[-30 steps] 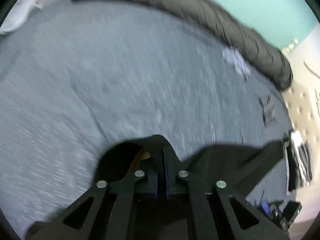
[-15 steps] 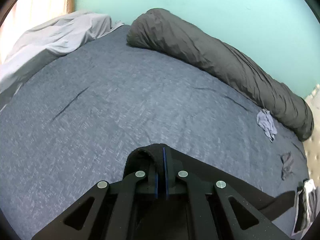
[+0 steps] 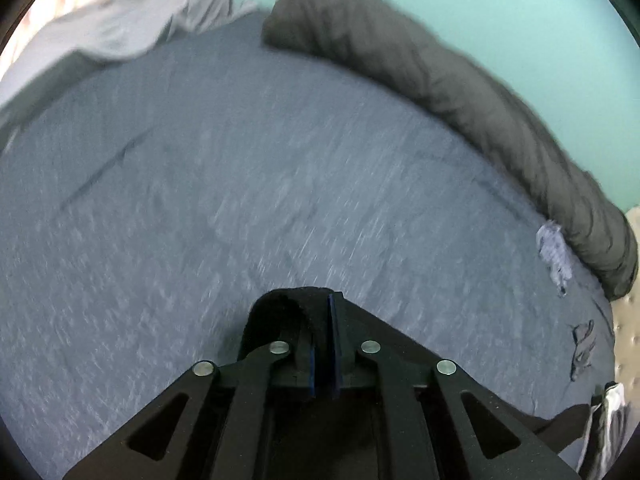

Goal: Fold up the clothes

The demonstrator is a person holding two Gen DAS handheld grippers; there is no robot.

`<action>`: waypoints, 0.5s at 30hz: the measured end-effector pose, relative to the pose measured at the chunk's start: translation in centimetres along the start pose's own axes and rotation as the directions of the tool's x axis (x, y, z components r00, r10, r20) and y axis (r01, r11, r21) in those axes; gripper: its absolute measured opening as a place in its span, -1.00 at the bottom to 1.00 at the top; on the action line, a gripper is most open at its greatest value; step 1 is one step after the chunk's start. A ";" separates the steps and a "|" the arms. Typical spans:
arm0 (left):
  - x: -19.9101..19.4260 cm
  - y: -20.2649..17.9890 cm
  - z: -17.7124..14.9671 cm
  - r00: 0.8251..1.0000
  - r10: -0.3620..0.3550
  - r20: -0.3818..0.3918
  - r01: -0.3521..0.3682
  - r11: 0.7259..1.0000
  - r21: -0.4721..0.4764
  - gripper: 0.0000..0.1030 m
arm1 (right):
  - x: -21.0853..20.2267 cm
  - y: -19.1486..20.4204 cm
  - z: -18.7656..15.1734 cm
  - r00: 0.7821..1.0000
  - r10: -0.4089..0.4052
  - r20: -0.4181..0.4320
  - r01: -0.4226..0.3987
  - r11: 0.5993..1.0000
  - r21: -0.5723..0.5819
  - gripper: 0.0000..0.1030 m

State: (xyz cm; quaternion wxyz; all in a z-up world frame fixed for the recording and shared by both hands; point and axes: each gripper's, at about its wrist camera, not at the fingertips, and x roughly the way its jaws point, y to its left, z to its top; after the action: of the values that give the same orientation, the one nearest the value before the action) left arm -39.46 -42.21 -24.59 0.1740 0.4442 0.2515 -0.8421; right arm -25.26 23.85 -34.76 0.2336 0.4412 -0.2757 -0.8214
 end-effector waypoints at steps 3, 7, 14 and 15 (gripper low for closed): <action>-0.4 0.9 -0.8 0.999 -0.031 -0.019 0.031 1.000 0.000 -0.61 | 0.3 0.1 -0.1 1.000 -0.002 -0.007 0.002 1.000 -0.005 0.32; -2.7 3.1 -2.2 0.998 -0.025 -0.051 0.025 1.000 -0.002 0.27 | 0.0 0.5 -0.1 1.000 0.005 0.003 -0.005 1.000 -0.018 0.32; -8.2 6.9 -8.0 0.992 -0.068 -0.102 0.069 0.998 0.002 0.27 | -1.1 2.1 -0.2 0.999 0.024 0.039 -0.022 0.998 -0.062 0.32; -8.8 7.3 -9.4 0.991 -0.067 -0.113 0.068 0.998 0.007 0.27 | -1.4 2.3 -0.2 0.999 0.026 0.044 -0.023 0.997 -0.070 0.32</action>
State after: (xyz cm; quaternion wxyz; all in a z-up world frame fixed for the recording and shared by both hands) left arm -24.67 -42.05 -23.70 0.1283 0.4833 0.2711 -0.8225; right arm -24.04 22.93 -32.52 0.2526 0.4109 -0.2578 -0.8372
